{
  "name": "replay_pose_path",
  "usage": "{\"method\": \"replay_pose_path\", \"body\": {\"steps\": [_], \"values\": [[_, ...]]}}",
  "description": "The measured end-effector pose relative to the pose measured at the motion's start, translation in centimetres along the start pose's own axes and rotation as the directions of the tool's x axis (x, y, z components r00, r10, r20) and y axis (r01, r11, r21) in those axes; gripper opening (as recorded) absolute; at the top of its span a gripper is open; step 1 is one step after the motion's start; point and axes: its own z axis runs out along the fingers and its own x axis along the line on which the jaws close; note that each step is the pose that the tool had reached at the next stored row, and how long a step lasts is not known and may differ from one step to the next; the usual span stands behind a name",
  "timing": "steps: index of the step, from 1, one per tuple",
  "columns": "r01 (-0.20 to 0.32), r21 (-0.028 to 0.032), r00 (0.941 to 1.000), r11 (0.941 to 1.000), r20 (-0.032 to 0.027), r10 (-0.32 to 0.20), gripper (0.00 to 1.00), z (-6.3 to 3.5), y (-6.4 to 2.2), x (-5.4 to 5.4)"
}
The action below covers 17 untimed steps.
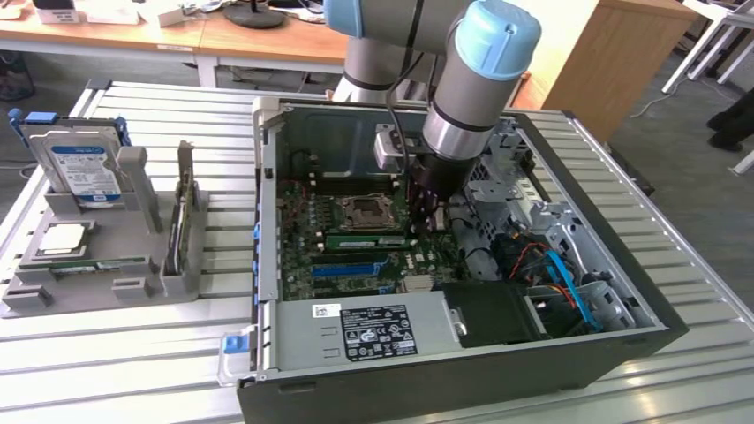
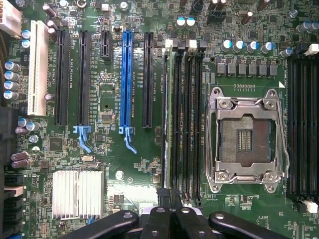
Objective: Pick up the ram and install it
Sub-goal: 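Press down the ram until it locks into place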
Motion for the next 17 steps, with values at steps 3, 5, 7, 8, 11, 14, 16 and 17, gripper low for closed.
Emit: {"method": "replay_pose_path", "body": {"steps": [3,5,7,8,11,14,16,17], "values": [[0.000,-0.0001,1.0000,1.0000,0.0011,0.000,0.11,-0.10,0.01,0.0],[0.000,0.0000,1.0000,1.0000,0.0003,0.000,0.11,-0.43,0.03,0.0],[0.000,0.0000,1.0000,1.0000,0.0002,0.000,0.11,-0.76,0.04,0.0],[0.000,0.0000,1.0000,1.0000,0.0002,0.000,0.11,-0.93,0.04,0.0],[0.000,0.0000,1.0000,1.0000,0.0001,0.000,0.11,-1.43,0.06,0.0],[0.000,0.0000,1.0000,1.0000,0.0001,0.000,0.11,-1.88,0.08,-0.1],[0.000,0.0000,1.0000,1.0000,0.0001,0.000,0.11,-2.06,0.08,-0.1],[0.000,0.0000,1.0000,1.0000,0.0002,0.000,0.11,-2.06,0.08,-0.1]]}}
